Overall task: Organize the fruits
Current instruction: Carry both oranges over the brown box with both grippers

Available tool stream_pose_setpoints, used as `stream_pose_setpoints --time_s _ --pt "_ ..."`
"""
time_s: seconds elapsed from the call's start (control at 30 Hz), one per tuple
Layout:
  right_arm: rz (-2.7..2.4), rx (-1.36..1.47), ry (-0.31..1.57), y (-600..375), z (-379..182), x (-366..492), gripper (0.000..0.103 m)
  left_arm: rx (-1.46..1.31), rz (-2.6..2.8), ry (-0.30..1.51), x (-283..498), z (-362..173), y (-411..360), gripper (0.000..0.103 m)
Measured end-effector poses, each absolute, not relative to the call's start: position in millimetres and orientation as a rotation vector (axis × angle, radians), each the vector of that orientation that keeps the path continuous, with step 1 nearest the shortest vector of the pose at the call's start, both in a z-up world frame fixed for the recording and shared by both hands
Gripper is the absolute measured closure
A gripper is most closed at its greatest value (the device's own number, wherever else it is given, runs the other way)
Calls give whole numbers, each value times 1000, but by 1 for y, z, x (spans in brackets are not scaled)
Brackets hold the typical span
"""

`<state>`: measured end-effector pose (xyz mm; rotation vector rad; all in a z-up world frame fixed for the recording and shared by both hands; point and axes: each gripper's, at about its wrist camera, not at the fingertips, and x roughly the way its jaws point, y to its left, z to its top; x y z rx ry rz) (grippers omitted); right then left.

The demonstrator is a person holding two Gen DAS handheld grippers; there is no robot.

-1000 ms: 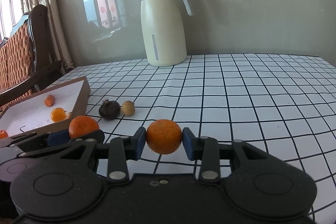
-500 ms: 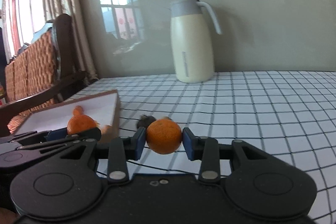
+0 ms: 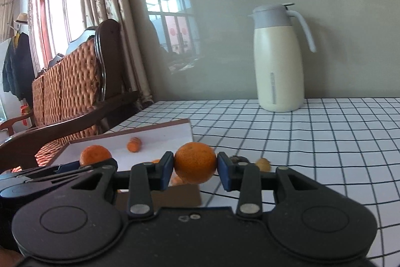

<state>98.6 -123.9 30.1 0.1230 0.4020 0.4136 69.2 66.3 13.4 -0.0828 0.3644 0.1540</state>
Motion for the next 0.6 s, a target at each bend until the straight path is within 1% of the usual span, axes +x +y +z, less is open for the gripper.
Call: stream_pose_setpoints --time_s 0.6 --pt "494 121 388 -77 32 115 73 -118 286 370 66 9 117 63"
